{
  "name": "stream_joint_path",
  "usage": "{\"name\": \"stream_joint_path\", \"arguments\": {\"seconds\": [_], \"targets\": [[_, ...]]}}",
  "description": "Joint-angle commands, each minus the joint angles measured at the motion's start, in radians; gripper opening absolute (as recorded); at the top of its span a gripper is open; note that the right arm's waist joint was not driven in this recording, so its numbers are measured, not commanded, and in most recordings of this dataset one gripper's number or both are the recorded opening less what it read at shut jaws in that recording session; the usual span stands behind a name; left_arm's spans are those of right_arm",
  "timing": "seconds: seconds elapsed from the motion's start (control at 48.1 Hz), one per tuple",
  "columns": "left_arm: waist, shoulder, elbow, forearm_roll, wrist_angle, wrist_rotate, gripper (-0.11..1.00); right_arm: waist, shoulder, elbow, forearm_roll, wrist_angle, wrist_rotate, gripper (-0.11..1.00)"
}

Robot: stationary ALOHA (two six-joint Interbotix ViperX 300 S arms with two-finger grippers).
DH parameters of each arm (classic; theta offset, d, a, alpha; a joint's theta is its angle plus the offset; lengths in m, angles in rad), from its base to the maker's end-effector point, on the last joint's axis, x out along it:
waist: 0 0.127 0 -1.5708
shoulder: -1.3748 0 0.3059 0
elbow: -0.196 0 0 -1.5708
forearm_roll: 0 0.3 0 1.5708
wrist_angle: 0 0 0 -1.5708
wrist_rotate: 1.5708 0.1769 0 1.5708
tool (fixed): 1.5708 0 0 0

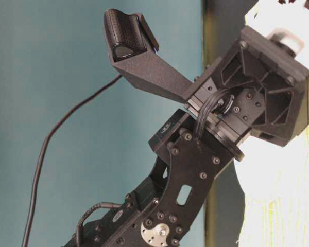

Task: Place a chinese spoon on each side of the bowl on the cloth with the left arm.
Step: 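Lower the left gripper and grasp the right white spoon's bowl end, then lift the spoon and place it upright on the cloth right of the bowl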

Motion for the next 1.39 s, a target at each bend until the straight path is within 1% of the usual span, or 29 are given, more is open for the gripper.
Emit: {"name": "stream_joint_path", "arguments": {"seconds": [0.0, 0.25, 0.52, 0.624, 0.728, 0.811, 0.853, 0.895, 0.957, 1.019, 1.04, 1.248, 1.373], "targets": [[-0.003, 0.000, -0.018, 0.003, -0.009, 0.002, 0.79, 0.000, 0.003, -0.006, 0.002, -0.002, 0.006, 0.00], [-0.018, 0.026, -0.041, 0.003, -0.009, 0.002, 0.79, 0.000, -0.003, -0.006, 0.002, 0.011, 0.006, 0.00], [-0.018, 0.048, -0.057, 0.003, -0.009, 0.002, 0.78, 0.000, -0.012, -0.006, 0.002, 0.012, 0.006, 0.00], [-0.017, 0.048, -0.057, 0.003, -0.009, 0.002, 0.76, 0.000, -0.015, -0.006, 0.002, 0.011, 0.008, 0.00], [-0.018, 0.048, -0.057, 0.003, -0.009, 0.003, 0.68, 0.000, -0.017, -0.006, 0.002, 0.011, 0.006, 0.00], [-0.018, 0.048, -0.057, 0.003, -0.009, 0.003, 0.56, 0.000, -0.017, -0.005, 0.002, 0.012, 0.006, 0.00], [-0.018, 0.046, -0.057, 0.003, -0.008, 0.003, 0.48, 0.000, -0.015, -0.003, 0.002, 0.012, 0.008, 0.00], [-0.018, 0.044, -0.057, 0.003, -0.005, 0.005, 0.35, 0.000, -0.017, -0.003, 0.002, 0.011, 0.006, 0.00], [-0.018, 0.043, -0.058, 0.003, 0.000, 0.005, 0.20, 0.000, -0.017, -0.002, 0.002, 0.012, 0.008, 0.00], [-0.014, 0.032, -0.060, 0.003, 0.009, 0.005, 0.09, 0.000, -0.017, 0.000, 0.002, 0.012, 0.008, 0.00], [-0.014, 0.028, -0.061, 0.003, 0.015, 0.005, 0.07, 0.000, -0.018, 0.000, 0.002, 0.012, 0.008, 0.00], [0.011, -0.041, -0.087, 0.003, 0.132, 0.020, 0.07, 0.000, -0.028, 0.002, 0.002, 0.025, 0.008, 0.00], [0.058, -0.095, -0.100, 0.005, 0.221, 0.040, 0.07, 0.000, -0.041, 0.002, 0.002, 0.038, 0.008, 0.00]]}}
